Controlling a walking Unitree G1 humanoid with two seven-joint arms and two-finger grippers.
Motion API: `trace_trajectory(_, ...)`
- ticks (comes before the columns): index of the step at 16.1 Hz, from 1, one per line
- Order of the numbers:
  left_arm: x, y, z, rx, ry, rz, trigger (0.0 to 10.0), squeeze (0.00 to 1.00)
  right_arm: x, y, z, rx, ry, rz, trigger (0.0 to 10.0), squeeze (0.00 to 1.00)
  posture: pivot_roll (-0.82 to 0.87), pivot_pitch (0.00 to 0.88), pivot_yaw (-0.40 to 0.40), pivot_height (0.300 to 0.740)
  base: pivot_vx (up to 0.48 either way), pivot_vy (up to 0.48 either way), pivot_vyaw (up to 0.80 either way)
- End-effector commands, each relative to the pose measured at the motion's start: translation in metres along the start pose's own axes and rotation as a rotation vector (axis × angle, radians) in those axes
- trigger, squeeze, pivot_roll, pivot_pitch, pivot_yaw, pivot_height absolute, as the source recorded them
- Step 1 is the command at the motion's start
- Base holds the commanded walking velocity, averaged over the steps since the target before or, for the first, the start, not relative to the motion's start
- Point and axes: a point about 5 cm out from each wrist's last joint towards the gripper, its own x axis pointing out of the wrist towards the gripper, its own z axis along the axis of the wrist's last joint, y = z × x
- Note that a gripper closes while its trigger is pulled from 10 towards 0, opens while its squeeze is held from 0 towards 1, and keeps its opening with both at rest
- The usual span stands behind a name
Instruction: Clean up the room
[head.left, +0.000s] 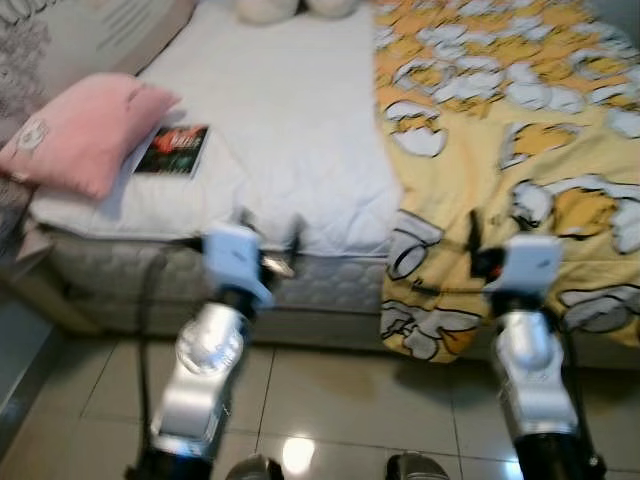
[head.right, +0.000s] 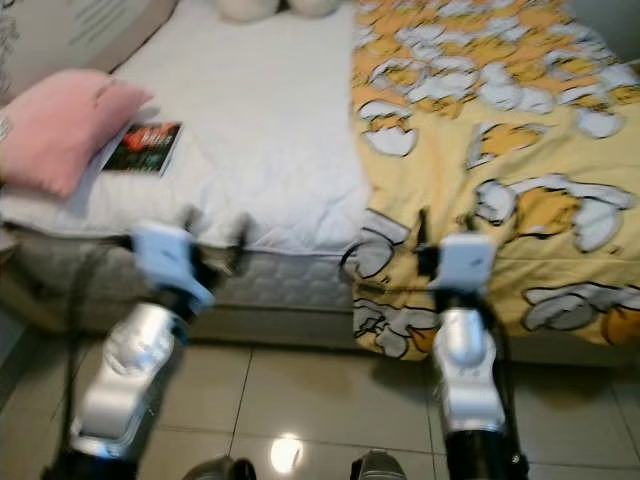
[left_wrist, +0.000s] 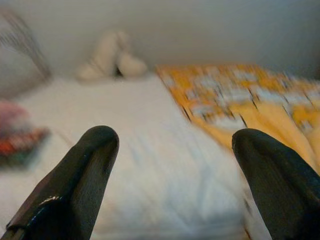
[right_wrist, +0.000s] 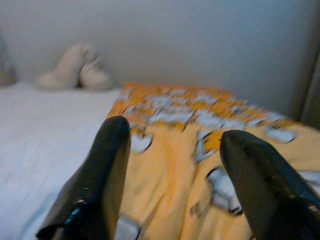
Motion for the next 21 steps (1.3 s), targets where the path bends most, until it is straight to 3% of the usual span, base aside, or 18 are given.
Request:
trace_trajectory(1,0.003,0.006,0.003,0.019,-0.022,0.040,10.0,0.00,0.007,0.005,0.012,0.023,-0.043,0.010,10.0,1.00,-0.14,0.000,0.096,0.740,0.000,0.000,0.00)
trace_trajectory(3,0.011,0.022,0.012,0.031,-0.050,0.124,10.0,0.00,0.024,-0.003,0.034,0.051,-0.110,-0.050,10.0,1.00,-0.14,0.000,0.111,0.740,0.000,0.000,0.00)
trace_trajectory(5,0.011,0.028,0.007,0.058,-0.026,0.131,10.0,0.00,0.020,-0.011,0.016,0.113,0.002,-0.117,10.0,1.00,-0.13,0.000,0.117,0.740,0.000,0.000,0.00)
trace_trajectory(6,0.012,0.026,-0.001,0.085,0.015,0.105,10.0,0.00,0.014,-0.002,0.002,0.148,0.081,-0.066,10.0,1.00,-0.14,0.000,0.129,0.740,0.000,0.000,0.00)
trace_trajectory(7,0.012,0.024,-0.004,0.085,0.029,0.093,10.0,0.00,0.012,0.002,0.001,0.123,0.084,-0.038,10.0,1.00,-0.14,0.000,0.133,0.740,0.000,0.000,0.00)
trace_trajectory(8,0.012,0.020,-0.007,0.081,0.049,0.074,10.0,0.00,0.011,0.009,-0.001,0.125,0.096,-0.012,10.0,0.00,-0.15,0.000,0.137,0.740,0.000,0.000,0.00)
trace_trajectory(10,0.013,0.011,-0.012,0.064,0.060,0.024,10.0,0.00,0.007,0.018,-0.007,0.137,0.139,0.036,10.0,0.00,-0.16,0.000,0.152,0.740,0.000,0.000,0.00)
trace_trajectory(13,0.017,0.012,-0.018,0.014,0.091,0.042,10.0,0.00,0.000,0.029,-0.012,0.133,0.170,0.099,10.0,0.00,-0.17,0.000,0.155,0.740,0.419,0.000,0.00)
trace_trajectory(21,0.016,0.012,-0.026,-0.010,0.111,0.061,10.0,0.00,-0.001,0.033,-0.017,0.128,0.198,0.137,10.0,0.00,-0.18,0.000,0.154,0.740,0.480,0.000,0.00)
